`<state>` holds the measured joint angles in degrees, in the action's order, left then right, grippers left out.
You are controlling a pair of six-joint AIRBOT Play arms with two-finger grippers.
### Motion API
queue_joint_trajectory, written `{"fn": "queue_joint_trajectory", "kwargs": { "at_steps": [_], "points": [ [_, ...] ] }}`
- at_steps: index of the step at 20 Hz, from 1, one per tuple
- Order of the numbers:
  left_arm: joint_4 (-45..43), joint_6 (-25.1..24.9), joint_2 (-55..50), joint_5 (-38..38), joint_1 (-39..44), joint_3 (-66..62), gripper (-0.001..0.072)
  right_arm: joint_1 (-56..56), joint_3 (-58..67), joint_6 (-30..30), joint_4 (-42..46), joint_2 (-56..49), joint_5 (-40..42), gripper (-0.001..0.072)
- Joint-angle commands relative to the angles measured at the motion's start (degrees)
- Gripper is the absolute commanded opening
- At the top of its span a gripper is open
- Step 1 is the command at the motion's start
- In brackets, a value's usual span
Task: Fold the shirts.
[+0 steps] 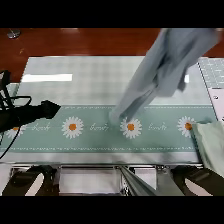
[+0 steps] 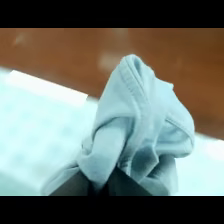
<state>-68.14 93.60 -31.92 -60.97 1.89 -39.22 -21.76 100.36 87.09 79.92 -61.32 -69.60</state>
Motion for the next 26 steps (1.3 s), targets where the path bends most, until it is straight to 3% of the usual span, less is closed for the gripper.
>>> {"fn": "queue_joint_trajectory", "kwargs": {
  "at_steps": [1, 5, 6, 7, 8, 9, 12, 14, 16, 19, 23, 26],
  "points": [
    [0.26, -0.04, -2.01, 1.51, 0.04, 0.11, 0.0701, -11.15, -14.1, 4.31, -0.57, -3.39, 3.56, 0.0027],
    [0.24, -0.98, -5.88, 2.12, 0.04, 0.11, 0.0701, -19.26, -23.41, 10.34, -6.64, -16.85, 17.68, 0.0027],
    [0.24, -0.98, -7.04, 2.05, 0.04, 0.11, 0.0701, -20.13, -23.41, 11.21, -9.33, -20.61, 18.95, 0.0071],
    [0.24, -0.98, -8.11, 2.05, 0.09, 0.11, 0.0702, -20.31, -23.39, 11.21, -14.36, -23.87, 19.82, 0.0421],
    [0.22, -0.98, -9.35, 2.1, 0.09, 0.11, 0.0702, -20.09, -23.12, 8.2, -19.74, -25.9, 19.47, 0.0619],
    [0.24, -1.33, -10.62, 2.14, 0.09, 0.11, 0.0702, -18.86, -22.34, 5.42, -22.93, -26.73, 17.88, 0.062],
    [0.28, -5.51, -13.66, 0.13, -0.59, -0.07, 0.0703, -8.63, -18.6, 4.0, -21.94, -22.14, 7.93, 0.062],
    [1.79, -6.91, -14.43, -2.62, -2.05, -0.17, 0.0702, 1.88, -19.04, 4.2, -16.0, -15.3, 1.55, 0.0619],
    [8.87, -9.73, -15.32, -4.15, -3.26, 0.81, 0.0702, 12.87, -24.3, 5.92, -7.34, -7.34, -2.56, 0.0619],
    [27.65, -21.24, -20.24, -3.61, -2.4, 5.95, 0.0702, 26.91, -45.46, 7.15, -7.96, 5.55, 3.04, 0.0616],
    [41.48, -32.87, -31.78, 3.54, 1.81, 5.07, 0.0702, 31.52, -70.51, 4.72, -16.83, 16.39, 8.48, 0.0614],
    [44.65, -35.06, -38.16, 9.05, 5.46, 0.74, 0.0702, 29.4, -78.36, 3.28, -21.77, 18.08, 8.72, 0.0614]
  ]
}}
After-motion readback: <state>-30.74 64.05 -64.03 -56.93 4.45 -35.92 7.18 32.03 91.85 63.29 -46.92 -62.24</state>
